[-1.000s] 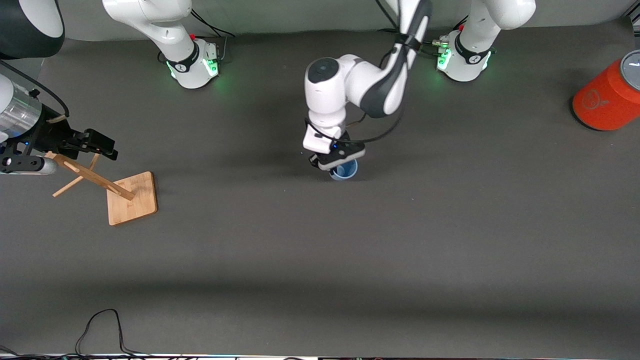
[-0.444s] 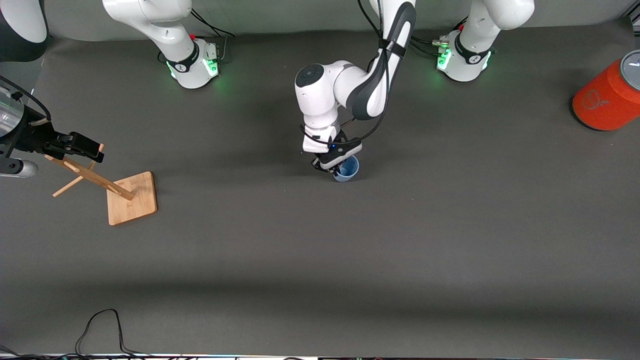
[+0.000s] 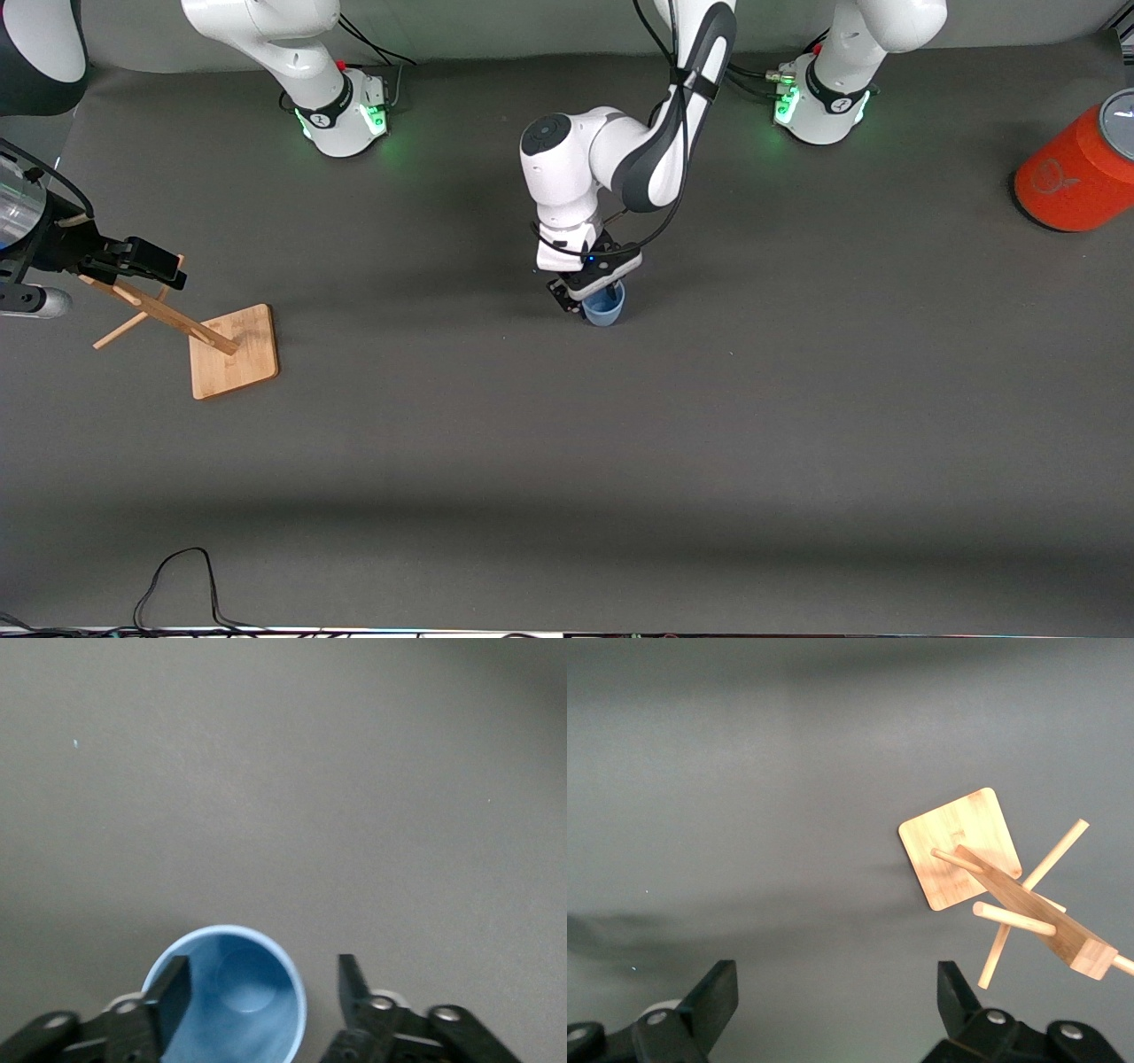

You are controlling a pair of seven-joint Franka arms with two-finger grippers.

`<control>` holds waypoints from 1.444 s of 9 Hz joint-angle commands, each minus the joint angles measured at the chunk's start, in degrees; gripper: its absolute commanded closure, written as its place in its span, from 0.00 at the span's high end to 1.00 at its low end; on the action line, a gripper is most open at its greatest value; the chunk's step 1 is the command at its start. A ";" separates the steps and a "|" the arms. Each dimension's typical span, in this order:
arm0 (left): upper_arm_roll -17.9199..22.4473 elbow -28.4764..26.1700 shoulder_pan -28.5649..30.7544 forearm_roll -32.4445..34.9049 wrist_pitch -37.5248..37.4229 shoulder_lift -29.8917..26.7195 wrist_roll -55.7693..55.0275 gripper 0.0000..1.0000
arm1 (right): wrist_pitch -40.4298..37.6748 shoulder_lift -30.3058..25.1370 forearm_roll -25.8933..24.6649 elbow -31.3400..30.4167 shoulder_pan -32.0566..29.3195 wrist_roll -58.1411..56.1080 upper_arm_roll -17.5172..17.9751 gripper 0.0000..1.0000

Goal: Rotate and upright cup with both arms
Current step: 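Open the left gripper and lift it off the cup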

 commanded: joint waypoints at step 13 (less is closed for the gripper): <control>-0.74 20.17 48.85 -3.38 -46.42 -22.09 75.85 1.00 | -1.70 0.08 4.57 0.31 1.01 -1.07 -0.09 1.00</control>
